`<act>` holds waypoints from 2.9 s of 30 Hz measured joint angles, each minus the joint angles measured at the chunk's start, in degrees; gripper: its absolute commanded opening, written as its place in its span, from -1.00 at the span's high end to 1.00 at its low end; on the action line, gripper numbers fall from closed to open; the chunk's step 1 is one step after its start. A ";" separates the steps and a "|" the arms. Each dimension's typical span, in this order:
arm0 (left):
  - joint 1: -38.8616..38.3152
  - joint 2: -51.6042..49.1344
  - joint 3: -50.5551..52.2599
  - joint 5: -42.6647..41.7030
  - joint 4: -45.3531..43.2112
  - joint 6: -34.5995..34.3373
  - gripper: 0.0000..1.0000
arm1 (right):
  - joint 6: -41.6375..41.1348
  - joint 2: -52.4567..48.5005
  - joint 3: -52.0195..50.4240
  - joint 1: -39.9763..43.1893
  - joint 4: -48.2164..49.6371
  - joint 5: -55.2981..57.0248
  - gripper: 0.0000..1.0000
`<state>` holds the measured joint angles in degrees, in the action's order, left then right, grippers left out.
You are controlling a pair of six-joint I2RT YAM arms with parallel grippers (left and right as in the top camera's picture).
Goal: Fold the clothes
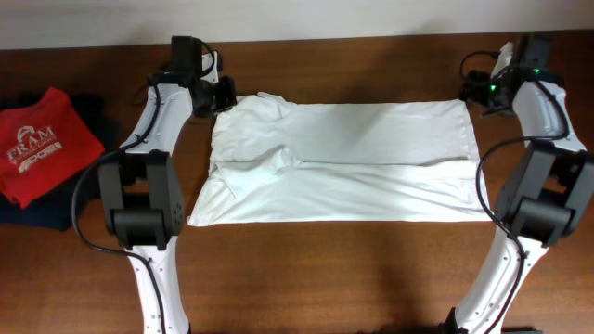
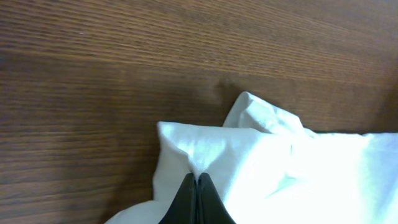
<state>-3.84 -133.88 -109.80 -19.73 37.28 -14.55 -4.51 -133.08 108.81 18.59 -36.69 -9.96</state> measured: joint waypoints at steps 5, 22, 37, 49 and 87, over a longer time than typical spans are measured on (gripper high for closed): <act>-0.70 0.00 0.00 0.00 1.09 0.00 0.99 | 0.04 -3.15 0.00 -2.43 0.90 -0.24 0.14; -0.70 0.00 0.00 0.00 3.85 -0.02 0.99 | -0.20 -5.11 0.00 -2.47 6.29 2.36 0.51; 2.19 4.17 0.00 0.22 5.11 0.00 0.99 | -0.22 -4.39 17.29 -0.35 -25.53 2.58 0.92; 2.47 11.54 -0.15 5.51 27.67 0.24 1.00 | 0.66 -3.48 24.48 4.09 -55.49 2.58 0.83; -0.61 11.61 -0.26 8.04 43.85 0.44 0.99 | 1.05 -3.10 5.31 4.37 -48.68 -0.35 0.39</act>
<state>-4.45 -122.28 -110.06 -11.68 81.12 -14.11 -3.46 -136.18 114.13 22.96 -85.36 -10.31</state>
